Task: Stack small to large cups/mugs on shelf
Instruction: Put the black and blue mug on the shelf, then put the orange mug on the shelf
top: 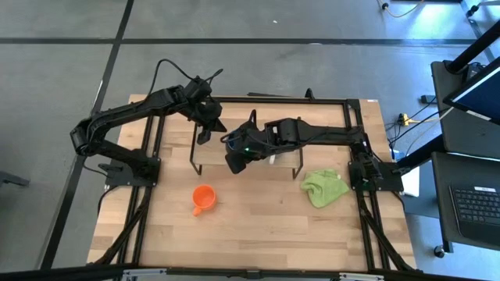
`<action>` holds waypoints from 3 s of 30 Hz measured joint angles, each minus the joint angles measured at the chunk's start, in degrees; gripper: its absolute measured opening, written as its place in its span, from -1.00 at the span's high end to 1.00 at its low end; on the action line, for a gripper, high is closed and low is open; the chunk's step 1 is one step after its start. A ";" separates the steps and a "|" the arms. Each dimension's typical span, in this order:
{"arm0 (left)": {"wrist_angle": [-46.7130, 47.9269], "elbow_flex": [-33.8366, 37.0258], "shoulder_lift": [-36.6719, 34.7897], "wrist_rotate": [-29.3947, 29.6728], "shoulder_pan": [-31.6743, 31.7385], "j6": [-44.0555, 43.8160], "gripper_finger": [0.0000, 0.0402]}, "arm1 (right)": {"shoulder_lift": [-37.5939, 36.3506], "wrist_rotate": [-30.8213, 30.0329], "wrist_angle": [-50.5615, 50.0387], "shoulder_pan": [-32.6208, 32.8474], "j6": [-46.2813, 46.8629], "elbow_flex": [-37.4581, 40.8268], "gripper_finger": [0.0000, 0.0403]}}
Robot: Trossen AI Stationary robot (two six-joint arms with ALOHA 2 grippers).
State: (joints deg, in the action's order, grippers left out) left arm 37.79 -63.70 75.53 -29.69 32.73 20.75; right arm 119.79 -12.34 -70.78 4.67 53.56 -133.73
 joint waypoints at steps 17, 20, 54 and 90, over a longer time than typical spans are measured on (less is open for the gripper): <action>0.01 0.00 0.00 0.01 0.02 0.42 1.00 | -0.04 -1.53 -0.53 -0.39 -0.70 0.00 0.93; 0.01 0.00 0.00 0.01 0.02 0.42 1.00 | -0.04 -1.51 -0.52 -0.39 -0.74 0.00 0.93; 13.14 -0.17 -16.81 5.69 -3.31 -5.90 1.00 | -2.82 4.55 14.20 -0.58 -18.44 -1.29 0.56; 18.65 14.97 -20.35 48.33 -70.42 -106.65 1.00 | -9.11 -5.99 6.17 3.52 -32.83 -1.27 0.38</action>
State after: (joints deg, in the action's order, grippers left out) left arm 56.44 -48.73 55.18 18.64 -37.69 -85.90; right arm 110.67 -18.33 -64.61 8.19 20.73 -135.00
